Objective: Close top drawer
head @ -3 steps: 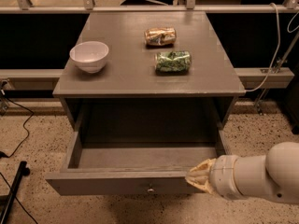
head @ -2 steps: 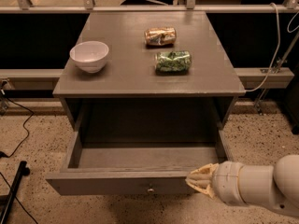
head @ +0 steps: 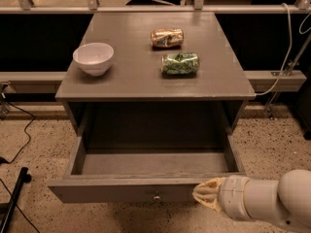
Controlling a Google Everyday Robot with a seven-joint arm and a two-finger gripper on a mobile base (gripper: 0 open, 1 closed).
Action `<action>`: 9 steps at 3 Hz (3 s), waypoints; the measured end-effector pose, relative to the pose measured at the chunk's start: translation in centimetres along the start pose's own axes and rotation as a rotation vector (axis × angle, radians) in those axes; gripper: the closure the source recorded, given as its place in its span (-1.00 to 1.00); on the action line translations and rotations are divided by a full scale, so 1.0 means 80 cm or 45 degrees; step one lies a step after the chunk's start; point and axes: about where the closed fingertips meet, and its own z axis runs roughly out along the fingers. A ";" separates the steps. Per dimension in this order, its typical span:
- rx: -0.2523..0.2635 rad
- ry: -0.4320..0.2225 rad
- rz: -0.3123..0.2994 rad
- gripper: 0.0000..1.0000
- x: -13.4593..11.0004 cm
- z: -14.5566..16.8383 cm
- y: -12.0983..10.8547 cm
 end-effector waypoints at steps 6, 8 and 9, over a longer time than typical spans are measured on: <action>-0.008 -0.290 -0.145 1.00 0.031 0.186 -0.094; 0.003 -0.307 -0.158 1.00 0.021 0.242 -0.167; -0.010 -0.320 -0.163 1.00 0.012 0.264 -0.187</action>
Offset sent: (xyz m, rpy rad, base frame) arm -0.0029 0.0003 -0.0905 0.0938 -0.0714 0.1192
